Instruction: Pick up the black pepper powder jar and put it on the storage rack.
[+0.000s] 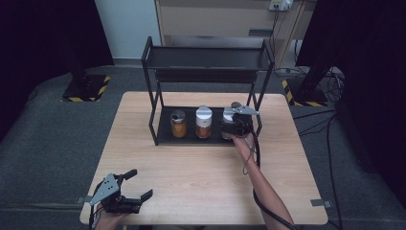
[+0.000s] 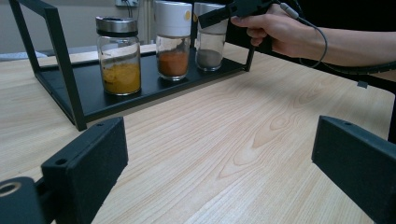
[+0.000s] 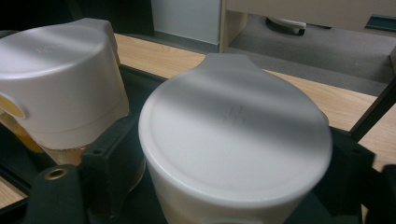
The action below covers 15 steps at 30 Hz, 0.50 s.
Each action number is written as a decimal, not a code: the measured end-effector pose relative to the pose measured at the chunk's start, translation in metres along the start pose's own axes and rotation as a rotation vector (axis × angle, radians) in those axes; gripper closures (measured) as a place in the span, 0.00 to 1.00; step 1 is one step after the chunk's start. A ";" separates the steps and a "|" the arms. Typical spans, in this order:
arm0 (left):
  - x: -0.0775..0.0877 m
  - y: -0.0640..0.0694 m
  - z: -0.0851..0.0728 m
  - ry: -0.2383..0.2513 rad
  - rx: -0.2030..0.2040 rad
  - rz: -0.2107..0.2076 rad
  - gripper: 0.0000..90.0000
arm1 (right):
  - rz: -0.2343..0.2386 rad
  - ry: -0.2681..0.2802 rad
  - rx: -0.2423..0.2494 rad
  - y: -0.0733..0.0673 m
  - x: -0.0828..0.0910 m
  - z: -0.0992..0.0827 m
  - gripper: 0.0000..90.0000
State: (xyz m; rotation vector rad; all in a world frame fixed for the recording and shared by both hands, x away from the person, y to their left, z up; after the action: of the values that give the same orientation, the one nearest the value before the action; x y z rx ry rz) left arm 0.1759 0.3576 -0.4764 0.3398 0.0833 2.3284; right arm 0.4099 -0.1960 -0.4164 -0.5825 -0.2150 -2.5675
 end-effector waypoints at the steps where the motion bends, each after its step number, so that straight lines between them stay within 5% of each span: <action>1: 0.000 0.000 0.000 0.000 -0.001 0.000 0.03 | -0.006 0.005 0.003 -0.001 0.000 0.000 0.17; 15: 0.000 0.000 0.000 -0.004 -0.002 -0.006 0.03 | -0.011 0.021 0.024 0.002 0.014 0.014 0.11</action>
State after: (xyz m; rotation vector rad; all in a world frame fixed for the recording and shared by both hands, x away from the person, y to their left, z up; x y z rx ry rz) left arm 0.1764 0.3573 -0.4761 0.3426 0.0805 2.3217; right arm 0.4048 -0.2000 -0.3973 -0.5471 -0.2427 -2.5771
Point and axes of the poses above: each handheld gripper's, and its own axes: x roughly backward along the jaws, z roughly out of its top, y roughly to its right, the point moved 1 cm from there along -x, roughly forward along the jaws, and after that the axes turned 3 degrees about x, right-handed, at the moved point
